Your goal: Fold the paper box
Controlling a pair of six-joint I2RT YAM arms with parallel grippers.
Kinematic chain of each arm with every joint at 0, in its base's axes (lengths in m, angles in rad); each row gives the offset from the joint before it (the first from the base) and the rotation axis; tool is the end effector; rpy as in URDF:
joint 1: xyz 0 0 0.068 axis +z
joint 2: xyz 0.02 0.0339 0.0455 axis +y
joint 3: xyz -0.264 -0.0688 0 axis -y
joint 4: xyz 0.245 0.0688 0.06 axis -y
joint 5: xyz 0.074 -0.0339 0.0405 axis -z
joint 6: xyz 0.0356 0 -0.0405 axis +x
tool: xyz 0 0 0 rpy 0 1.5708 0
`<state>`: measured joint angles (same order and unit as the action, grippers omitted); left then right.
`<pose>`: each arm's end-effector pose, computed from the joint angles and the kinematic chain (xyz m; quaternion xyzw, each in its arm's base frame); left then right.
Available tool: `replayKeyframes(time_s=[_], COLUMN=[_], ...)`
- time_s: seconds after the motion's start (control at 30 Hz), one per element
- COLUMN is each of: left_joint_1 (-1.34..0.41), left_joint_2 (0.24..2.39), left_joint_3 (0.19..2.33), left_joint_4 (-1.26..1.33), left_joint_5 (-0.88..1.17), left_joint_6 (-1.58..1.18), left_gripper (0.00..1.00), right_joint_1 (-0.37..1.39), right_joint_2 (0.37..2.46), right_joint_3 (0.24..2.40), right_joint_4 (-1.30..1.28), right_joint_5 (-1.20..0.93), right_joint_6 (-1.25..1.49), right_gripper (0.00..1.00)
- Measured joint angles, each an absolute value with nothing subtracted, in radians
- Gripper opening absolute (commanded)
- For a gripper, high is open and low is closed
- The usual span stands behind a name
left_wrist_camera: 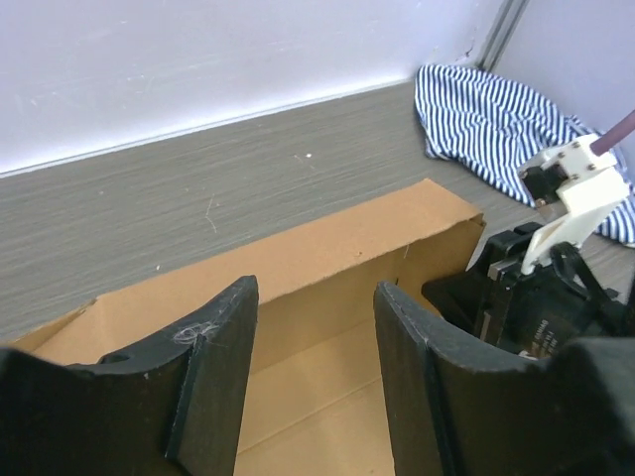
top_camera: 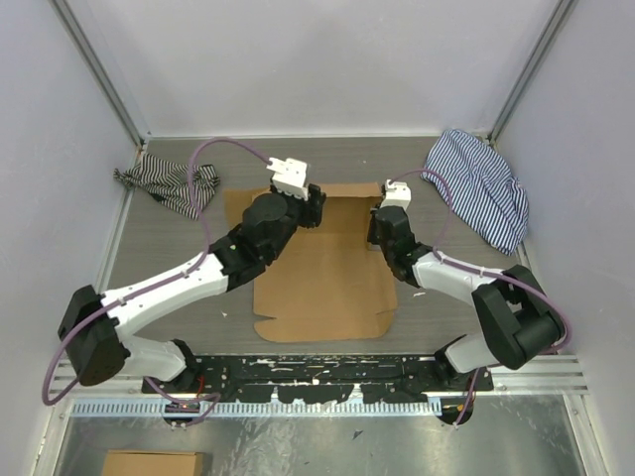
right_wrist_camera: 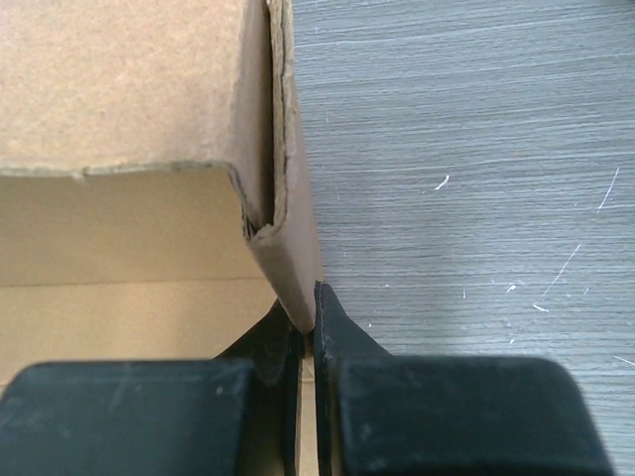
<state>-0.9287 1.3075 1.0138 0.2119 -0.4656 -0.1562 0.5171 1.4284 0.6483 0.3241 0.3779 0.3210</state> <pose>0.1976 -0.2376 0.3463 0.1248 0.7218 -0.1951 0.6523 0.2630 0.1344 0.1980 0.0173 0.8393 0.0658 0.5395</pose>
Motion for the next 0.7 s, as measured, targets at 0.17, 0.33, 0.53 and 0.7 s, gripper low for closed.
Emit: replayKeyframes(time_s=[0.17,0.33,0.53,0.7], left_joint_1=[-0.923,-0.923,-0.923,-0.923], left_joint_2=[1.43,1.525,1.541,1.44], left_joint_3=[1.035,1.034,1.011,1.002], left_joint_4=[0.244,0.258,0.28,0.223], left_joint_5=[-0.472,-0.477,-0.488,-0.488], left_joint_6=[-0.123,-0.097,-0.091,-0.105], left_gripper=[0.57,0.57,0.55,0.65], right_joint_1=[0.522,0.524,0.527,0.527], right_joint_2=[1.438,1.445,1.452,1.462], right_joint_3=[0.653,0.661,0.669,0.686], right_joint_4=[0.329,0.328,0.327,0.31], right_joint_5=[0.381,0.381,0.381,0.381], right_joint_6=[0.321,0.32,0.317,0.316], right_gripper=[0.01,0.01,0.01,0.01])
